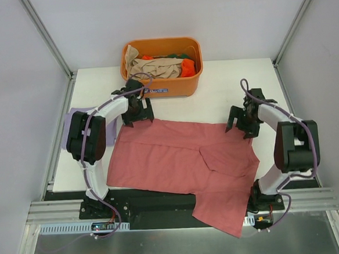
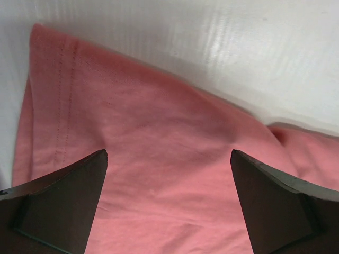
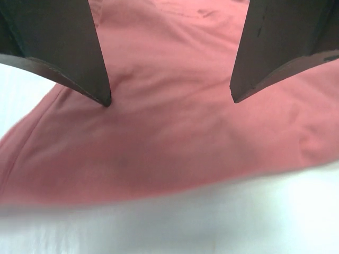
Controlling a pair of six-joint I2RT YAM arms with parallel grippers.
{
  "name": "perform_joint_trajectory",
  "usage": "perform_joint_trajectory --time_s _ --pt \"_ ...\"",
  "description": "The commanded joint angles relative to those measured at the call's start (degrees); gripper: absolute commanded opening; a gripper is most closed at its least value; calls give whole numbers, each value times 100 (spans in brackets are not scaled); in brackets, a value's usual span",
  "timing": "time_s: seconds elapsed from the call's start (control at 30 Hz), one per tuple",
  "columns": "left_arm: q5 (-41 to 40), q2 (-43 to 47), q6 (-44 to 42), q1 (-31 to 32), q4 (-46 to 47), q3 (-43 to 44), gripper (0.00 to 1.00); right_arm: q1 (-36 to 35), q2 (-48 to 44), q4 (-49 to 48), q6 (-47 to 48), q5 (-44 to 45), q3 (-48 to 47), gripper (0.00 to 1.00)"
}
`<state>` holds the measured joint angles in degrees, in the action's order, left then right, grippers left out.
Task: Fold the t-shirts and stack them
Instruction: Fold the flattened tshirt in 1/3 of the way
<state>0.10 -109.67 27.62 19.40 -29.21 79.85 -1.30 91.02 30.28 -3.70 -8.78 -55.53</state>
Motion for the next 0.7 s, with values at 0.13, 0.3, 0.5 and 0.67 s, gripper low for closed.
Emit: perform_joint_trajectory --time_s 0.13,0.3,0.5,0.67 --pt "201 -256 437 -331 21 -251 99 464 1311 -137 300 -27 -933 96" --pt "394 -538 666 -516 21 -94 99 692 1927 -49 300 -273 -1670 96" --pt "132 -775 991 -551 -5 329 99 763 2841 355 492 -493 -3058 96" --pt "-194 -828 1184 -569 -6 575 99 772 3448 566 625 -590 -4087 96"
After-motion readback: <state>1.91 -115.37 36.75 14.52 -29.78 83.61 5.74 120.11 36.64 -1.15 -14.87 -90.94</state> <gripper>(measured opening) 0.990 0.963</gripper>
